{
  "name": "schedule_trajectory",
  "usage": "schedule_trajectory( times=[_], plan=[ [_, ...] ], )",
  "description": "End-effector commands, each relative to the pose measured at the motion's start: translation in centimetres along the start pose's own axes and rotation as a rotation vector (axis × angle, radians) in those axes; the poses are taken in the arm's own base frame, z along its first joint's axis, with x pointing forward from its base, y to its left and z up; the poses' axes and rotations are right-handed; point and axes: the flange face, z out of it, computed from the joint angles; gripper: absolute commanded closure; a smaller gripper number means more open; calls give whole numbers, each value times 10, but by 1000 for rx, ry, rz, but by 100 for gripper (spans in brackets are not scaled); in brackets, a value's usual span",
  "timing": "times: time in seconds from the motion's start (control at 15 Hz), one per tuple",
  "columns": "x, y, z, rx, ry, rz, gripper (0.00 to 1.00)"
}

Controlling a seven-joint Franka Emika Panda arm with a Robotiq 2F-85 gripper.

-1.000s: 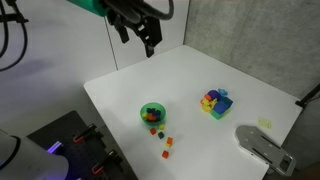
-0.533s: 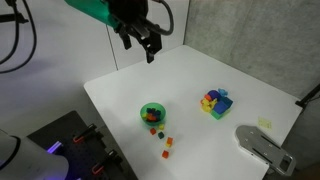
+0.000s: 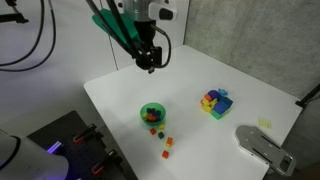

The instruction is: Remove a blue block from the green bowl and place it on the table

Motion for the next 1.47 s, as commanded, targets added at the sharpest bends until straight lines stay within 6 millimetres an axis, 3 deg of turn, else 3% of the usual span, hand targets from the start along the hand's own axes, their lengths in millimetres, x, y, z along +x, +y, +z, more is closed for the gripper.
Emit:
schedule_trajectory(
  times=[0.0,1.0,1.13,1.27,1.4],
  plan=[
    [15,0,30,27,-6,66,0],
    [56,8,202,-26,-54,256,0],
    [58,9,218,-28,-67,294,0],
    [57,7,214,-18,-70,306,0],
    [52,8,223,-34,-86,275,0]
  ],
)
